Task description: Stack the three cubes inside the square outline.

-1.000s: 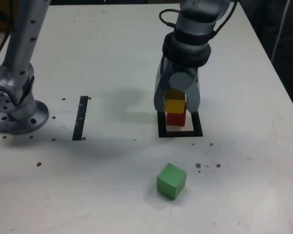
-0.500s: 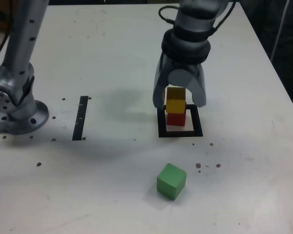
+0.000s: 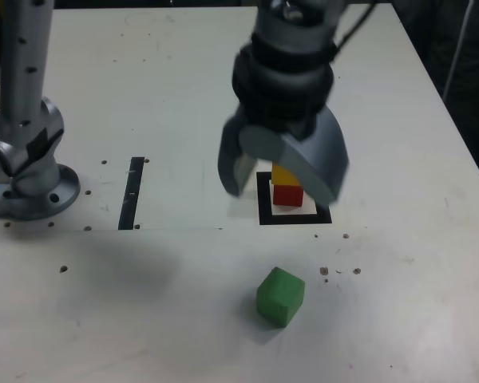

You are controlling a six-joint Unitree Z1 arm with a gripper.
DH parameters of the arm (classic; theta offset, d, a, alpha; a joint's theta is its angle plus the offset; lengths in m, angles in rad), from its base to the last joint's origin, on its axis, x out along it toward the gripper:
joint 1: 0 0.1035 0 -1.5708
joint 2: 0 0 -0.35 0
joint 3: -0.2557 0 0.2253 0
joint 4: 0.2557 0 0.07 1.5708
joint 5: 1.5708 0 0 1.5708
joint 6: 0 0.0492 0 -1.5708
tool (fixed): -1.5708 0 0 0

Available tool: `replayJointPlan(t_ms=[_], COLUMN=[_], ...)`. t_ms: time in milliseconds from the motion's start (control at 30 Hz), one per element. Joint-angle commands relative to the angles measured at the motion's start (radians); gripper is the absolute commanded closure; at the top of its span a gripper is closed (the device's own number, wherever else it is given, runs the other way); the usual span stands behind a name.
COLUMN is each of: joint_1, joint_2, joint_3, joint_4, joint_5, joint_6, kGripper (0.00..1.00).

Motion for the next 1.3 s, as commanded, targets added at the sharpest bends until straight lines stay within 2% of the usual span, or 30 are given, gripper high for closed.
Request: replayJointPlan(t_ms=[0,133,333,633,900,1100,1267], joint_1=[-0.060,-0.125,-0.148,-0.165,-0.166,-0.166,-0.164], joint_2=[0.038,0.089,0.104,0.154,0.189,0.202,0.221], joint_3=[-0.039,-0.082,-0.037,0.004,0.038,0.035,0.038], joint_4=[0.007,0.016,0.042,-0.005,-0.092,-0.126,-0.120], joint_5=[-0.002,-0.004,0.010,0.037,0.015,0.001,-0.010], joint_6=[-0.003,-0.003,0.015,0.120,0.151,0.155,0.146], kGripper=[0.02,0.05,0.13,0.19,0.20,0.21,0.28])
